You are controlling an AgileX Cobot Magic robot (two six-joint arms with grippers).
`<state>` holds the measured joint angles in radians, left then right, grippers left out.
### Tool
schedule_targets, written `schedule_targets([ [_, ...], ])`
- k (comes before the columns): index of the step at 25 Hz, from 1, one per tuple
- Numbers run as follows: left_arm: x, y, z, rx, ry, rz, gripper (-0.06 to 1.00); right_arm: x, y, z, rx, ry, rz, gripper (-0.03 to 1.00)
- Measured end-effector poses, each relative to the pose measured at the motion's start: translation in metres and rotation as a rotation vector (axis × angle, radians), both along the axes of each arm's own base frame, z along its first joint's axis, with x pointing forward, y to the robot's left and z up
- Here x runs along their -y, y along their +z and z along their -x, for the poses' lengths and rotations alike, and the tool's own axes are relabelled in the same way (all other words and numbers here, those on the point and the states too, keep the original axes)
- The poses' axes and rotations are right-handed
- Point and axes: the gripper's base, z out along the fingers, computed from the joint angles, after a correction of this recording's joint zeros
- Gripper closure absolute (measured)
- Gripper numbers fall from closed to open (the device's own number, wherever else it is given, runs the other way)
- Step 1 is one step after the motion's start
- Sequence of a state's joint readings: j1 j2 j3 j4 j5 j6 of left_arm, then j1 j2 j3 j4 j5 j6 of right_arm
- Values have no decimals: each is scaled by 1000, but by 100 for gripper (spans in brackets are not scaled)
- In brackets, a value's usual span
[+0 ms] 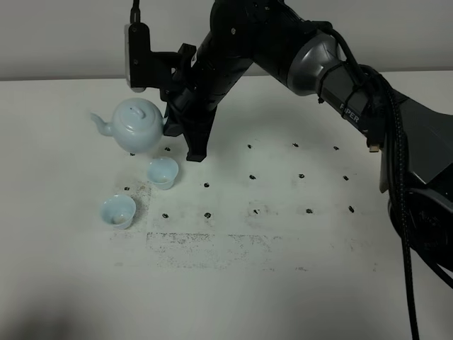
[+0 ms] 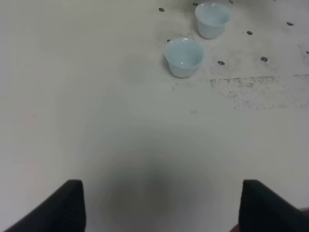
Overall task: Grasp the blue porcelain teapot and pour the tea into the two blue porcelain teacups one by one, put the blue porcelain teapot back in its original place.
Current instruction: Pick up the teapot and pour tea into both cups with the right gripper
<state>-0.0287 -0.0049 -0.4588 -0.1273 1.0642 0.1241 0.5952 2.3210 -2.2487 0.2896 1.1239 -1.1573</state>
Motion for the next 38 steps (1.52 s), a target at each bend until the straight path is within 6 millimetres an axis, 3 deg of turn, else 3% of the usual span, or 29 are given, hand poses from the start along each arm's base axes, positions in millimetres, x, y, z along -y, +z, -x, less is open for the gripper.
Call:
schedule_targets([
  [16, 0, 0, 0, 0, 0, 0, 31, -42, -6, 45, 153, 151, 314, 93],
  [28, 0, 0, 0, 0, 0, 0, 31, -43, -10, 51, -18, -326, 237, 93],
  [38, 0, 0, 0, 0, 0, -1, 31, -55, -18, 66, -117, -431, 201, 93],
])
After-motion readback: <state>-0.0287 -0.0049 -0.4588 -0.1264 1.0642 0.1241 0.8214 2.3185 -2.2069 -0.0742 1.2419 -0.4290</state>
